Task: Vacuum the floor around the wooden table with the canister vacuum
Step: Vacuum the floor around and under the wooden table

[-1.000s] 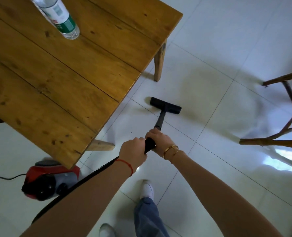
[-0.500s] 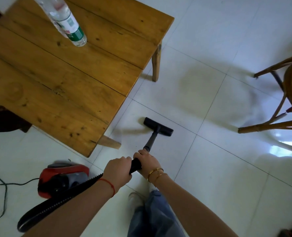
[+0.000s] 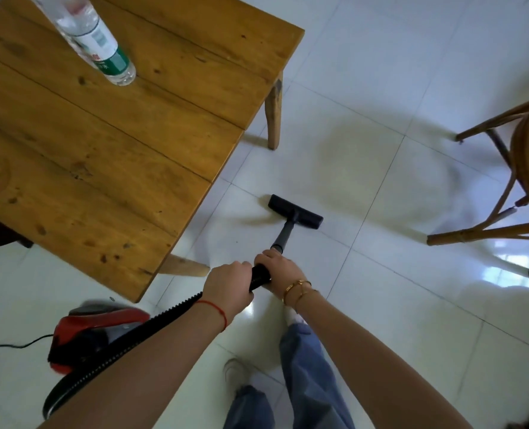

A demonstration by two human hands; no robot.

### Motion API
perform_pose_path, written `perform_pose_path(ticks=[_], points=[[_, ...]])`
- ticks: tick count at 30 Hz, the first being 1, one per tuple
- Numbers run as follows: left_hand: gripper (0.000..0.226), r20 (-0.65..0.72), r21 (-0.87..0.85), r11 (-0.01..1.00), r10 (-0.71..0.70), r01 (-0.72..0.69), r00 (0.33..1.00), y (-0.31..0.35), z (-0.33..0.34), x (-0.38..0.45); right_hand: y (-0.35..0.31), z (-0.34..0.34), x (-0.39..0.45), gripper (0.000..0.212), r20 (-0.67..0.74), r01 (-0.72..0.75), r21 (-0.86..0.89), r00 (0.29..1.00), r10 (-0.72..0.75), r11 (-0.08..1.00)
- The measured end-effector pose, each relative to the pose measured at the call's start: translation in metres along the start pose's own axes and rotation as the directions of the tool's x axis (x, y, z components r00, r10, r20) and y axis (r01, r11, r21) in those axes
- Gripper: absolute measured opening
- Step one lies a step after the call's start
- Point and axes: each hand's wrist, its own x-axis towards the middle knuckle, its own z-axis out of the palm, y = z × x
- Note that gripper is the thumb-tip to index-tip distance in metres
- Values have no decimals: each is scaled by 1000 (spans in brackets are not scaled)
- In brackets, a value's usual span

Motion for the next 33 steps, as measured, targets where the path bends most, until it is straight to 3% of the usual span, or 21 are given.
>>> perform_pose_path(ticks=[10, 16, 22, 33], points=[[17, -154, -156, 987, -51, 27, 987, 40, -67, 125, 81, -112, 100, 26, 40, 36, -146, 999, -30, 989], [16, -180, -226, 973, -84, 42, 980, 47, -83, 158, 99, -141, 129, 25, 55, 49, -182, 998, -39, 982], [17, -136, -210, 975, -107, 77, 985, 33, -76, 135, 74, -126, 117, 19, 68, 43, -177, 997, -31, 983], [15, -25, -182, 977, -114, 108, 993, -18, -17, 15, -19, -37, 34, 23, 131, 30, -85, 991, -18, 996]])
